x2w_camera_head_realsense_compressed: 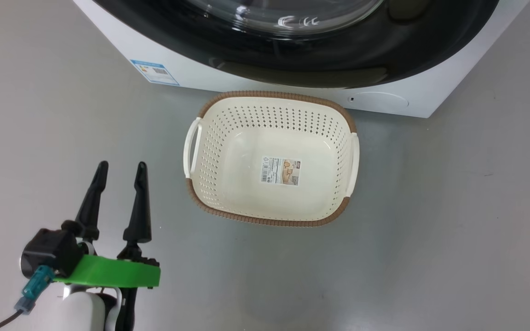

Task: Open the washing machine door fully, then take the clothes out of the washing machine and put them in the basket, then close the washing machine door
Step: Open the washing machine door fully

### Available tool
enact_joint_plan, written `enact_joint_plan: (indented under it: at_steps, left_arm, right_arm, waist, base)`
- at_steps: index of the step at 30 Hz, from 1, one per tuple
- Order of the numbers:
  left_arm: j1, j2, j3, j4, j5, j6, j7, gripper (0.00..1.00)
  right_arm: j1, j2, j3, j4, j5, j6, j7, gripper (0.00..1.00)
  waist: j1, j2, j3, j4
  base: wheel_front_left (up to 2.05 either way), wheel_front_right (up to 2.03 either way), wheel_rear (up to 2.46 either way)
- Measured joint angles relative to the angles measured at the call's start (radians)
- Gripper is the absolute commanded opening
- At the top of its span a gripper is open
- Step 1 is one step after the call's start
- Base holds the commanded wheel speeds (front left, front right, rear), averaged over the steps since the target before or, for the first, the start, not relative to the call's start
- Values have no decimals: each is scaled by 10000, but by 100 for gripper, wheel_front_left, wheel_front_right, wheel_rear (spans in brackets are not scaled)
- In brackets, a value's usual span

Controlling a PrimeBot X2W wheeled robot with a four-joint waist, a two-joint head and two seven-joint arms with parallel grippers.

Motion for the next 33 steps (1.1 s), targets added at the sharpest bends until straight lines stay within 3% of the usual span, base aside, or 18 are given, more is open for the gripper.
enact_joint_plan:
  at_steps: [33]
  left_arm:
    - [292,4,67,226,94,0,0,100]
  right_arm:
    - [1664,570,102,-437,431,0,1580,0]
  waist:
    - [0,0,-1065,-305]
  base:
    - [0,0,0]
